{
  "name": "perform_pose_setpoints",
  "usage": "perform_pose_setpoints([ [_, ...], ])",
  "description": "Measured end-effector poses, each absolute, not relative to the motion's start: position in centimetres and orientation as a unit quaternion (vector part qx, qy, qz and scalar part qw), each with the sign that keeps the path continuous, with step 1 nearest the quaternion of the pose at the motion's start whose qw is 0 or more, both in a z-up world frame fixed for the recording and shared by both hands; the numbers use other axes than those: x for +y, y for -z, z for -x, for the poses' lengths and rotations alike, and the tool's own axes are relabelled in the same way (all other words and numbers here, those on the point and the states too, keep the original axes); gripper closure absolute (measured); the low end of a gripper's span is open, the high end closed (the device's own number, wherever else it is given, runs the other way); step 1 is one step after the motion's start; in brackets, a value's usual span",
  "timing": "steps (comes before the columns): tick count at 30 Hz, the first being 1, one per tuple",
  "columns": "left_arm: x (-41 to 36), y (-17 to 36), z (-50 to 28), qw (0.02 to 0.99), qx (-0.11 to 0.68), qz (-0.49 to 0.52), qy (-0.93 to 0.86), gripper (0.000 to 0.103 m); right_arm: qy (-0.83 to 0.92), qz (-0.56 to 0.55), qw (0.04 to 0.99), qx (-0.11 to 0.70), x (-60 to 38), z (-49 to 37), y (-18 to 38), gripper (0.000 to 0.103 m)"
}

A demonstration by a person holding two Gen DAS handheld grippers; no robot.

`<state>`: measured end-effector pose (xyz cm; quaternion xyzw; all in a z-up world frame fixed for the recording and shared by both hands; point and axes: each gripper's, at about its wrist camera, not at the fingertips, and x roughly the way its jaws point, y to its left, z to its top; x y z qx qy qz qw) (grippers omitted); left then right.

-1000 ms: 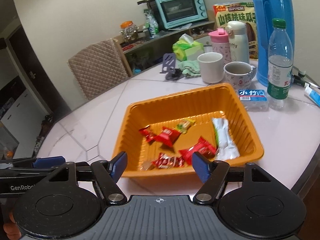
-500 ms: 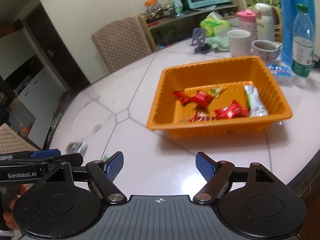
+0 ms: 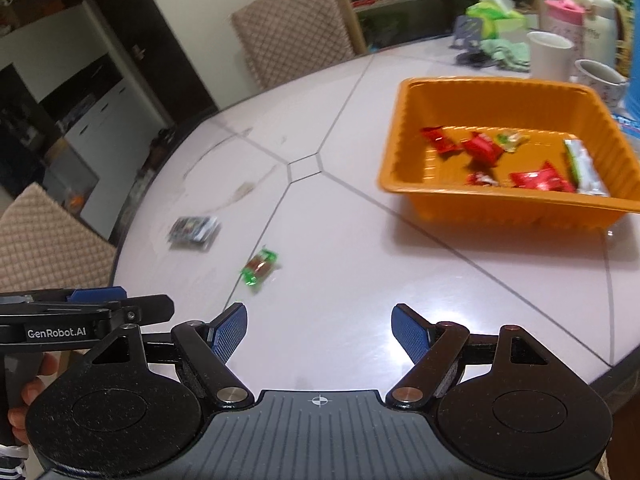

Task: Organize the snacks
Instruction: 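Withdraw both grippers from the tray toward the green candy and grey packet, then grasp the green-wrapped candy with the right gripper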

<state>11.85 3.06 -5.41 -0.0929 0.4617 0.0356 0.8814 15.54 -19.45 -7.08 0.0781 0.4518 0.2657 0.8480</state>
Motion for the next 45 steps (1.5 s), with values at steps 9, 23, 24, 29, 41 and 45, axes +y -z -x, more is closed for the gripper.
perform_pose_setpoints([
  [9,5.4,6.2,-11.8,0.874,0.471,0.105,-0.065,0.022,-0.294,-0.063,0.83,0.47,-15.4,-17.2,8.4,0.024],
  [23,9.3,7.7,-12.2,0.865,0.478,0.115,-0.103,0.022,-0.314,-0.028,0.823,0.472,-10.2,-19.3,10.1,0.024],
  [24,9.5,7.7,-12.3,0.864,0.479,0.115,-0.104,0.022,-0.314,-0.027,0.823,0.472,-9.9,-19.4,10.2,0.024],
  [29,10.4,8.0,-12.4,0.865,0.476,0.114,-0.108,0.023,-0.316,-0.022,0.821,0.475,-8.8,-19.9,10.6,0.025],
  [41,12.5,9.0,-13.0,0.866,0.477,0.102,-0.113,0.023,-0.292,-0.019,0.826,0.482,-6.8,-21.0,12.2,0.049],
  [45,13.1,9.3,-13.2,0.866,0.477,0.097,-0.113,0.023,-0.284,-0.015,0.828,0.484,-6.1,-21.3,12.6,0.053],
])
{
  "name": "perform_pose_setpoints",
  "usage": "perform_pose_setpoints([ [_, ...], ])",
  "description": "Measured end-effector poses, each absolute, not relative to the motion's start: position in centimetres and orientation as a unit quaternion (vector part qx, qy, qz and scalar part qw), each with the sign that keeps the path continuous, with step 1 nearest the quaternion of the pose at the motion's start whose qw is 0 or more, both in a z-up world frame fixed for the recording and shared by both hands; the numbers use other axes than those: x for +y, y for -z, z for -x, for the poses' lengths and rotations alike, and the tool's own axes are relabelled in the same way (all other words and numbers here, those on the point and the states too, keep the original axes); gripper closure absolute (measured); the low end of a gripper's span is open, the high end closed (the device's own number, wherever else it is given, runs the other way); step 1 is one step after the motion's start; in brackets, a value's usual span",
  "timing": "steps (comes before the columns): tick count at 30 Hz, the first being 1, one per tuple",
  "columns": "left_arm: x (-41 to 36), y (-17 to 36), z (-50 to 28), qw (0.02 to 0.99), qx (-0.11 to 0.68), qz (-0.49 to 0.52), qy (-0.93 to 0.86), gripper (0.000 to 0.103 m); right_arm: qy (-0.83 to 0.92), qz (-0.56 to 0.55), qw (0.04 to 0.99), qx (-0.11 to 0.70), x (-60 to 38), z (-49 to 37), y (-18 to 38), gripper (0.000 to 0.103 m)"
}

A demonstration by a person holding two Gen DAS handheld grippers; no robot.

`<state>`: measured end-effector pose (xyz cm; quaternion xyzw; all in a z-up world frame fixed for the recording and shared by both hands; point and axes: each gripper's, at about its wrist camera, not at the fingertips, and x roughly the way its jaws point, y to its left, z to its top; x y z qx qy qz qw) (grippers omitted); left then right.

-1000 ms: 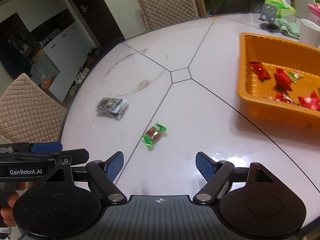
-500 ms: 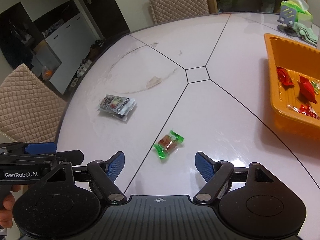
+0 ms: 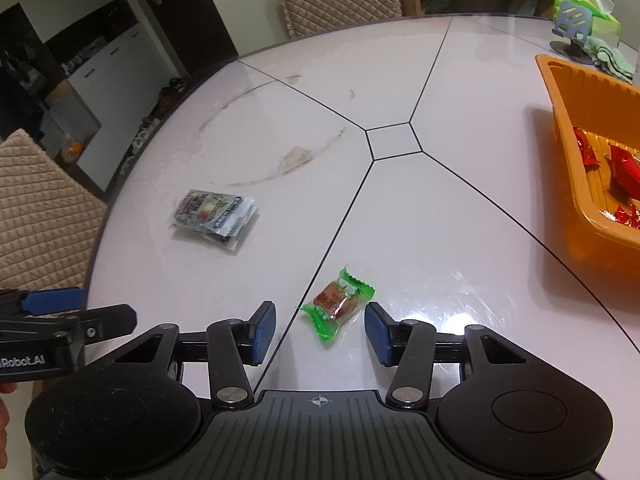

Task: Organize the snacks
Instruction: 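Grasp the green-wrapped candy with the right gripper, then grasp the grey printed snack packet with the left gripper while the right gripper holds the green candy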

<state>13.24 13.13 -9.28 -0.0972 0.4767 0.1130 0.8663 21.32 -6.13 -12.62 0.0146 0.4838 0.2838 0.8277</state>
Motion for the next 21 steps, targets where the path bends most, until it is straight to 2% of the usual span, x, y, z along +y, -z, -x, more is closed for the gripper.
perform_pose_setpoints([
  [5,13.6,9.6,-13.7,0.87,0.475,0.078,-0.108,0.023,-0.276,0.005,0.834,0.478,-5.1,-21.5,13.1,0.061],
  [7,13.9,9.8,-13.9,0.87,0.476,0.069,-0.107,0.023,-0.276,0.02,0.838,0.471,-4.6,-21.5,13.4,0.067],
  [14,14.8,10.6,-14.8,0.872,0.479,0.042,-0.096,0.023,-0.288,0.08,0.846,0.441,-3.5,-20.7,13.8,0.07],
  [15,14.9,10.6,-15.0,0.873,0.478,0.034,-0.091,0.023,-0.289,0.084,0.847,0.438,-3.4,-20.6,13.9,0.072],
  [16,14.9,10.7,-15.2,0.874,0.477,0.026,-0.087,0.023,-0.289,0.09,0.848,0.435,-3.5,-20.5,14.0,0.079],
  [17,15.0,10.8,-15.4,0.876,0.476,0.016,-0.081,0.023,-0.288,0.099,0.849,0.432,-3.5,-20.4,14.0,0.082],
  [21,15.3,11.3,-16.4,0.88,0.472,-0.019,-0.057,0.024,-0.29,0.08,0.848,0.437,-4.2,-20.8,14.0,0.082],
])
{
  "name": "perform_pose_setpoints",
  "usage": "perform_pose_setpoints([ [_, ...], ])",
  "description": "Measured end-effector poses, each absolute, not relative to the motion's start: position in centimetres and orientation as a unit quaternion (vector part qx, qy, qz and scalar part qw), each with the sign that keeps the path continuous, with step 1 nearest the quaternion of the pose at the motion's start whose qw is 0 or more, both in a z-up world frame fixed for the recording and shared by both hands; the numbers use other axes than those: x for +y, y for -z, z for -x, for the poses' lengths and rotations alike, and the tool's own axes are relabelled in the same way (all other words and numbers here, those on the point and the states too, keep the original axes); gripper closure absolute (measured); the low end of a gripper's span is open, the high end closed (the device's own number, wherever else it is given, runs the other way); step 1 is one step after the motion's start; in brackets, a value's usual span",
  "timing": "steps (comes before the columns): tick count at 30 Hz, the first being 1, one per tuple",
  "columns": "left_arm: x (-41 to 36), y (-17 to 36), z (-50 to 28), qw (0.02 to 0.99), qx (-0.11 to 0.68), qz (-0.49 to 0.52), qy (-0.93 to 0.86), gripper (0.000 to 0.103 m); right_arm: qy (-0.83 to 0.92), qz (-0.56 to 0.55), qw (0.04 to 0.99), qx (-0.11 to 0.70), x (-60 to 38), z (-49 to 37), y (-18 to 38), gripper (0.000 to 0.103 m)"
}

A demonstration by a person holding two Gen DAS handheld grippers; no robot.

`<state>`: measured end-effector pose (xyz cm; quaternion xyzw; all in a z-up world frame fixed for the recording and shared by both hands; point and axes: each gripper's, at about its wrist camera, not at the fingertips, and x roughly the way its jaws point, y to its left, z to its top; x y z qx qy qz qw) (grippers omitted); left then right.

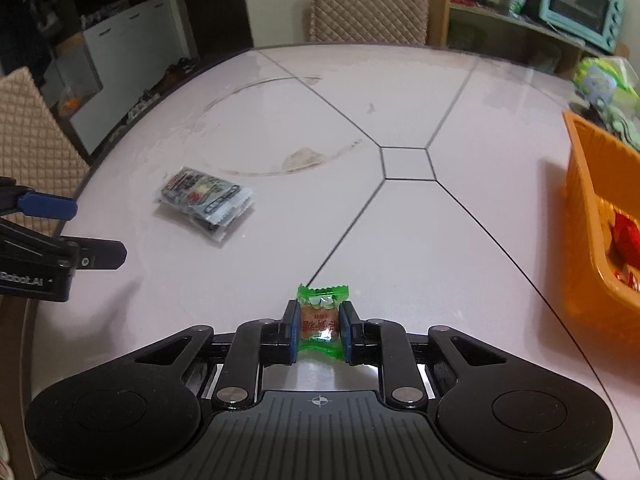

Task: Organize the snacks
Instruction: 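Grasp the grey printed snack packet with the left gripper while the right gripper holds the green candy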

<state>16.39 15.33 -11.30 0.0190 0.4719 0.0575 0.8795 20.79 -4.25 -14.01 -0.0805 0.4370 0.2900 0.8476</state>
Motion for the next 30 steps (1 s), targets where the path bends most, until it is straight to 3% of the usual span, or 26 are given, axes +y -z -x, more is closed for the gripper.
perform_pose_setpoints([
  [15,13.7,13.9,-21.2,0.879,0.456,-0.137,0.018,0.023,-0.226,0.018,0.857,0.463,-7.9,-23.0,13.7,0.082],
  [24,13.2,14.1,-24.0,0.883,0.45,-0.129,0.038,0.023,-0.215,-0.001,0.858,0.466,-8.6,-23.6,13.5,0.082],
  [27,13.2,14.0,-24.9,0.881,0.459,-0.108,0.045,0.028,-0.212,-0.004,0.859,0.467,-8.8,-23.8,13.5,0.082],
  [30,13.6,14.0,-25.5,0.877,0.47,-0.083,0.051,0.041,-0.211,-0.006,0.859,0.467,-9.0,-23.9,13.4,0.082],
])
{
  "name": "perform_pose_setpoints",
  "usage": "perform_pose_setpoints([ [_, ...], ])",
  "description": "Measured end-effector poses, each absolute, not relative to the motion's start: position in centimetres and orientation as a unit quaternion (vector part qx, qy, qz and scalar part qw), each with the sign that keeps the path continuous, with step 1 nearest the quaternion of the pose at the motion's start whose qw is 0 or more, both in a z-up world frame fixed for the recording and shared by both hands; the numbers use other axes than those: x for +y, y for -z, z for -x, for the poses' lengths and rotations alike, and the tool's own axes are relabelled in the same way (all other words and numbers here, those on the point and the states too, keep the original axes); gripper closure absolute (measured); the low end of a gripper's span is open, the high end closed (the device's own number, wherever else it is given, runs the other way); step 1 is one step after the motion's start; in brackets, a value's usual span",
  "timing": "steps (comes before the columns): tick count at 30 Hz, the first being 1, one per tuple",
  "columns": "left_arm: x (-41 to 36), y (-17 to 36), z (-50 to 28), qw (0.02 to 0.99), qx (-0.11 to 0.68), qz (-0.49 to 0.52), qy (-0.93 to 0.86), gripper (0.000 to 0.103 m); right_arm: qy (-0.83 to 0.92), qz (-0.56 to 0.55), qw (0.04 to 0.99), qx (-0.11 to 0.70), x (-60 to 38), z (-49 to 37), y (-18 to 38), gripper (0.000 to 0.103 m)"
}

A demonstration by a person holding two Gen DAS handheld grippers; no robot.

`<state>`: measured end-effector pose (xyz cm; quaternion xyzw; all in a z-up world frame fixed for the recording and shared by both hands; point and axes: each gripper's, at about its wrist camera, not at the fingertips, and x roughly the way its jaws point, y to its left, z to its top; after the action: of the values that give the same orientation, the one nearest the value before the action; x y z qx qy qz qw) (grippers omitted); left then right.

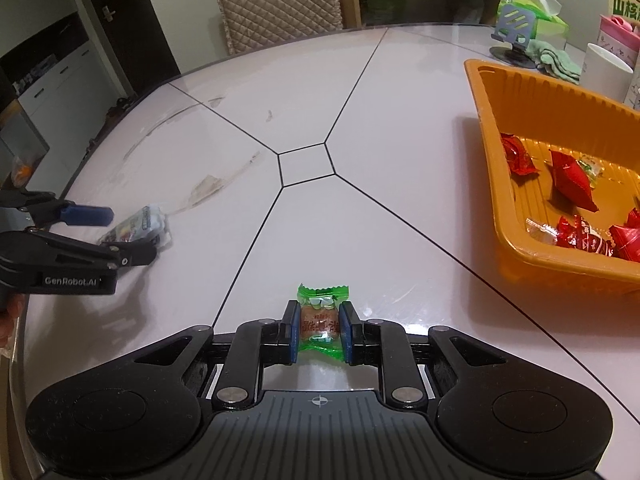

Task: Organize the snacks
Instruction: 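Grasp the grey printed snack packet with the left gripper while the right gripper holds the green candy, then carry the grey packet and green candy over the orange tray with both grippers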

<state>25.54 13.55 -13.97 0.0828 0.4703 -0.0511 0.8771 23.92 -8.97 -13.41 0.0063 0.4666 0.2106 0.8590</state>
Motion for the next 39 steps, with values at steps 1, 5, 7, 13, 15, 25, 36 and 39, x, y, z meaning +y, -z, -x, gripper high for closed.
perform_pose_setpoints([
  [1,13.6,13.9,-25.6,0.876,0.473,-0.074,0.055,0.047,-0.211,-0.008,0.859,0.467,-9.0,-23.9,13.4,0.082],
  [5,14.0,13.7,-25.4,0.872,0.485,-0.039,0.051,0.058,-0.212,-0.007,0.86,0.464,-9.0,-23.7,13.4,0.082],
  [7,14.1,13.6,-25.0,0.871,0.488,-0.028,0.039,0.059,-0.213,-0.004,0.86,0.463,-9.0,-23.6,13.4,0.082],
  [13,13.8,13.4,-23.5,0.863,0.504,0.022,0.005,0.059,-0.216,0.004,0.862,0.459,-8.9,-23.5,13.4,0.082],
  [15,13.3,13.4,-23.0,0.863,0.504,0.028,0.004,0.059,-0.218,0.01,0.862,0.458,-8.7,-23.4,13.4,0.082],
  [25,12.1,13.5,-21.9,0.861,0.508,0.015,0.005,0.055,-0.228,0.046,0.864,0.446,-8.1,-23.0,13.7,0.08],
  [36,11.7,13.4,-22.5,0.863,0.504,0.017,-0.018,0.069,-0.243,0.069,0.859,0.445,-8.3,-22.3,13.9,0.082],
  [39,11.4,13.2,-22.3,0.863,0.505,0.024,-0.016,0.069,-0.244,0.061,0.857,0.45,-8.8,-22.2,13.7,0.083],
])
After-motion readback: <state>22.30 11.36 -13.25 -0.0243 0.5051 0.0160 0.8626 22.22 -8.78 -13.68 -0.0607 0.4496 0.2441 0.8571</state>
